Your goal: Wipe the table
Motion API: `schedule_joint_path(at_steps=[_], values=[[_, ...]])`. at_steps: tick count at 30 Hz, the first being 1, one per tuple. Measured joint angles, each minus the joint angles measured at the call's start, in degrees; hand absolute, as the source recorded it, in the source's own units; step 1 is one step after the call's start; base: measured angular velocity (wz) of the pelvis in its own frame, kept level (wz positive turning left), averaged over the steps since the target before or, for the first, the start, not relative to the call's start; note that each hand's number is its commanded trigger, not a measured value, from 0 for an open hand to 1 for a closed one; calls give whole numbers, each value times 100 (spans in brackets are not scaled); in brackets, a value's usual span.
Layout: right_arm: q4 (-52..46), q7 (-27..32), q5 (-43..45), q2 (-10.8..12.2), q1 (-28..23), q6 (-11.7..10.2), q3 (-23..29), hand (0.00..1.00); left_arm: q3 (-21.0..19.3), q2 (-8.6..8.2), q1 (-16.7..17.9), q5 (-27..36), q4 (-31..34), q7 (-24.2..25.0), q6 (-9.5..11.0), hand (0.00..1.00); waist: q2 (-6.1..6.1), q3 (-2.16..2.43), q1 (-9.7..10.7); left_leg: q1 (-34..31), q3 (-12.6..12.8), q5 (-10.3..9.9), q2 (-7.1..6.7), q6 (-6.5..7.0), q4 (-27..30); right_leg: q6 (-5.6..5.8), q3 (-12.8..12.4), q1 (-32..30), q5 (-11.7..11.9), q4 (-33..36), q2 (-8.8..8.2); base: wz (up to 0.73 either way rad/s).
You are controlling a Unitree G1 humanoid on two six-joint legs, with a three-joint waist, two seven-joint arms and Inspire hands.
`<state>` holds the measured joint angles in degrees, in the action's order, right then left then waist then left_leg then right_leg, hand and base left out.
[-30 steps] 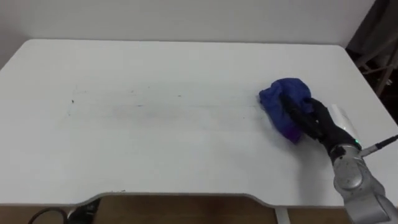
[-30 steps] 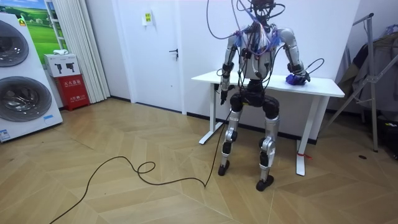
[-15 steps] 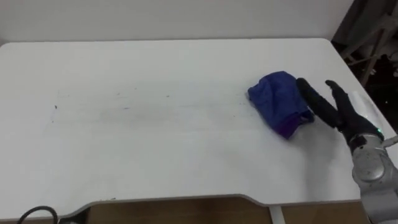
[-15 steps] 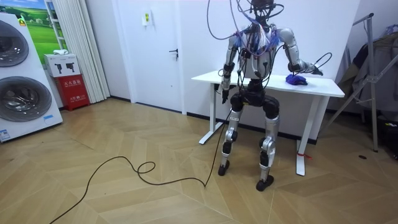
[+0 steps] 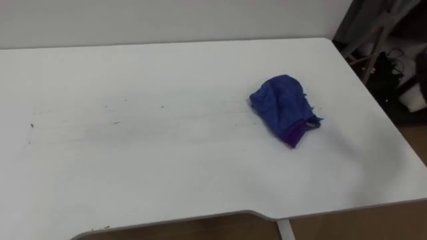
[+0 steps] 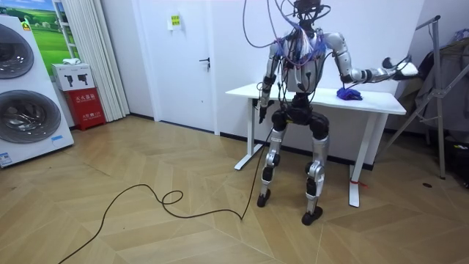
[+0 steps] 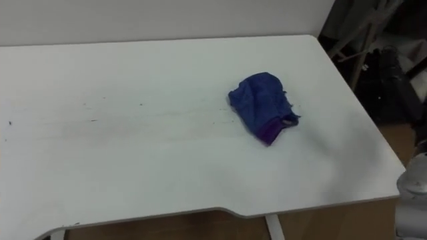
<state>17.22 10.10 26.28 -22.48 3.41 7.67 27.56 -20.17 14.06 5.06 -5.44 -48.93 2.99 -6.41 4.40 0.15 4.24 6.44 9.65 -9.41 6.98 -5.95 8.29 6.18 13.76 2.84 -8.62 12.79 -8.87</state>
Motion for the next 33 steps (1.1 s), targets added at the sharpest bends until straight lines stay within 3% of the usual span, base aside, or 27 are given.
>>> schedule_joint_path(at_steps=[2,6,13,22,28,30,33], values=[[488,77,-15,-180,-35,75,267,0,-150,0,230,-73,226,14,-38,0,43,26,37,1,50,0,1,0,0,0,-44,-24,-2,-6,5,-9],[943,231,-311,-383,-241,189,692,0,-402,6,405,-189,291,25,-87,0,50,31,60,0,113,0,10,0,-2,-1,-101,-55,-1,-10,18,-7],[2522,428,-1055,-406,-418,247,1053,0,-455,48,540,-228,288,16,-117,0,76,34,181,-25,118,-26,11,6,-8,-1,-96,-56,-1,5,17,0],[3679,466,-1926,-430,-979,252,1189,0,-447,82,576,-363,276,52,-252,0,53,20,182,29,126,-75,18,2,-3,5,-108,3,-6,-18,24,0],[4059,225,-1921,-161,-1279,240,793,0,-348,83,576,-386,171,49,-270,0,-37,14,156,27,123,-92,23,-6,-2,10,-88,7,-10,-35,32,0],[4315,184,-1923,9,-1312,254,567,0,-204,80,574,-384,106,47,-274,0,-39,16,117,38,123,-100,26,-6,0,10,-91,29,-10,-49,35,0],[4359,110,-1957,478,-1478,299,6,0,106,3,572,-426,44,42,-281,0,-91,13,23,38,120,-108,25,-3,6,11,-86,35,-11,-44,33,0]])
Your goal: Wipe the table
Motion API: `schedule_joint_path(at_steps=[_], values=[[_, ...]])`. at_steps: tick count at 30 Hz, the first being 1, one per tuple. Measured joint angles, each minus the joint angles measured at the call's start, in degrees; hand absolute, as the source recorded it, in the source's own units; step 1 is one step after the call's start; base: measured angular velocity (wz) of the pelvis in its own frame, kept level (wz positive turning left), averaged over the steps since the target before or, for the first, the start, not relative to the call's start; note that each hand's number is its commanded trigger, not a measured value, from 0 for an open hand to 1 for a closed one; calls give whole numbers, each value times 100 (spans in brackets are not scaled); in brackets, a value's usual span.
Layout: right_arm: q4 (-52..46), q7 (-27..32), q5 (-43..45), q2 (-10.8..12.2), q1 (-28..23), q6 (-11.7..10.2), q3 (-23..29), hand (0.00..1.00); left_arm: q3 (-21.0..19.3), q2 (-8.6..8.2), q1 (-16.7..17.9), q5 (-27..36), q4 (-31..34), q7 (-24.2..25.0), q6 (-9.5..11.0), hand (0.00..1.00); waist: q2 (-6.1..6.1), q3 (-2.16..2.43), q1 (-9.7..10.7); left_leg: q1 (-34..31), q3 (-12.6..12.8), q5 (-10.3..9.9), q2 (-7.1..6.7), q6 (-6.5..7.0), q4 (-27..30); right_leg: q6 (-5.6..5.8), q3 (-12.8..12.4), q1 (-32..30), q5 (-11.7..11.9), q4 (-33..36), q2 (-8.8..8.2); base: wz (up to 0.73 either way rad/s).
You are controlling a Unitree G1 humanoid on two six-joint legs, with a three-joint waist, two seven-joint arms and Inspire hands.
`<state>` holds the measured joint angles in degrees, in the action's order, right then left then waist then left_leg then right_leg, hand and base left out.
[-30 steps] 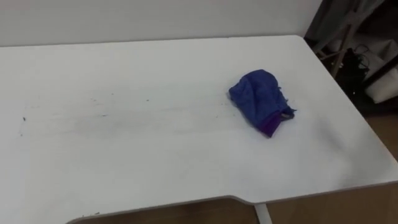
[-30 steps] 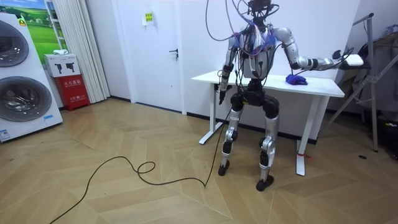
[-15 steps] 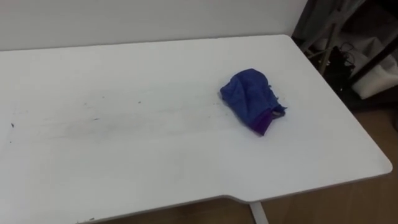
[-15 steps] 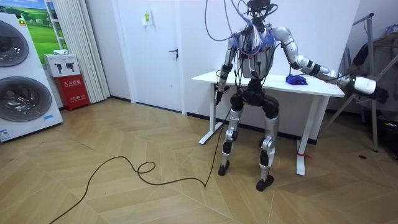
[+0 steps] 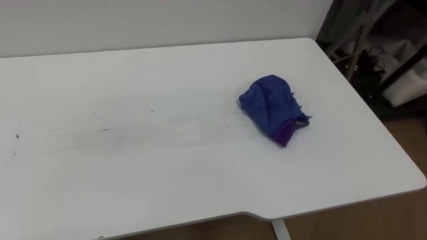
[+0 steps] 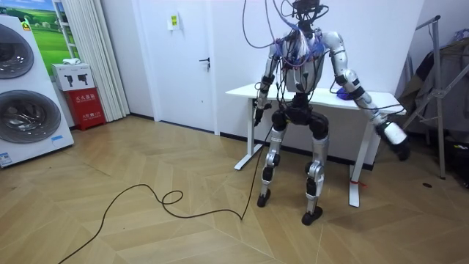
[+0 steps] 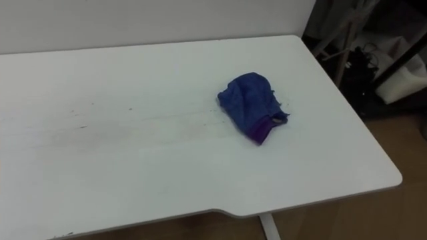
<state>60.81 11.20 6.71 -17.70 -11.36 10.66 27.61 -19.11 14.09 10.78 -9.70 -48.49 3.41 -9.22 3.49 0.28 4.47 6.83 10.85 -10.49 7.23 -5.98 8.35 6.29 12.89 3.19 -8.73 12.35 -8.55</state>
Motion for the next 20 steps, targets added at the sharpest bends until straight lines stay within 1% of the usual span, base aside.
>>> schedule_joint_path(at_steps=[2,3,4,5,6,8,10,11,13,14,16,17,20], values=[[365,-185,106,275,26,-5,-447,0,170,-77,-2,-4,-58,-6,9,0,-55,-6,-48,21,-6,-13,0,-1,5,4,7,36,-3,-17,0,0],[406,-222,114,331,20,-5,-555,0,181,-111,3,-4,-66,-19,9,0,-76,-10,-59,36,-5,-23,0,-1,6,5,7,56,-3,-27,1,0],[421,-290,165,431,3,-6,-731,0,194,-183,32,-4,-65,-62,12,0,-124,10,-95,60,3,-43,-2,3,6,13,4,77,-7,-31,0,0],[459,-353,238,502,-24,-5,-883,0,226,-224,67,-4,-68,-80,32,0,-170,18,-132,88,8,-52,-2,2,2,22,4,108,-13,-32,0,0],[488,-381,244,528,-23,-7,-946,0,255,-232,79,-4,-70,-87,47,0,-185,10,-136,93,4,-52,-2,2,2,26,14,122,-16,-33,0,4],[589,-389,261,588,2,-13,-1192,0,337,-299,95,-59,-117,-234,97,0,-273,-9,-171,112,-34,-52,-2,2,7,27,62,184,-17,-65,0,9],[577,-382,463,607,28,-31,-1364,0,385,-382,93,-236,-224,-352,111,0,-332,-29,-206,120,-37,-52,-2,1,4,27,65,190,-17,-68,0,2],[577,-374,658,612,58,-81,-1501,0,448,-446,111,-234,-252,-446,110,0,-356,-24,-200,119,-40,-52,-2,1,2,28,70,192,-17,-69,0,0],[569,-368,773,626,93,-106,-1692,0,638,-490,118,-219,-311,-552,113,0,-411,-24,-213,117,-64,-52,-2,1,6,32,94,212,-21,-71,-3,7],[536,-369,871,648,113,-118,-1775,0,709,-506,134,-229,-321,-560,115,0,-429,-22,-243,119,-80,-51,-3,1,8,32,118,229,-28,-75,-5,9],[484,-366,1009,666,121,-129,-1904,0,759,-518,146,-233,-320,-578,120,0,-419,-19,-303,130,-94,-51,-6,1,16,34,134,248,-43,-74,-10,5],[425,-360,1035,668,125,-129,-1990,0,794,-523,166,-229,-320,-599,131,0,-401,-19,-341,134,-107,-51,-12,1,23,38,147,264,-47,-75,-17,7],[363,-363,1041,696,196,-135,-2194,0,855,-534,235,-230,-321,-702,138,0,-344,-25,-351,101,-175,-50,-24,2,45,48,204,285,-57,-88,-26,8]])
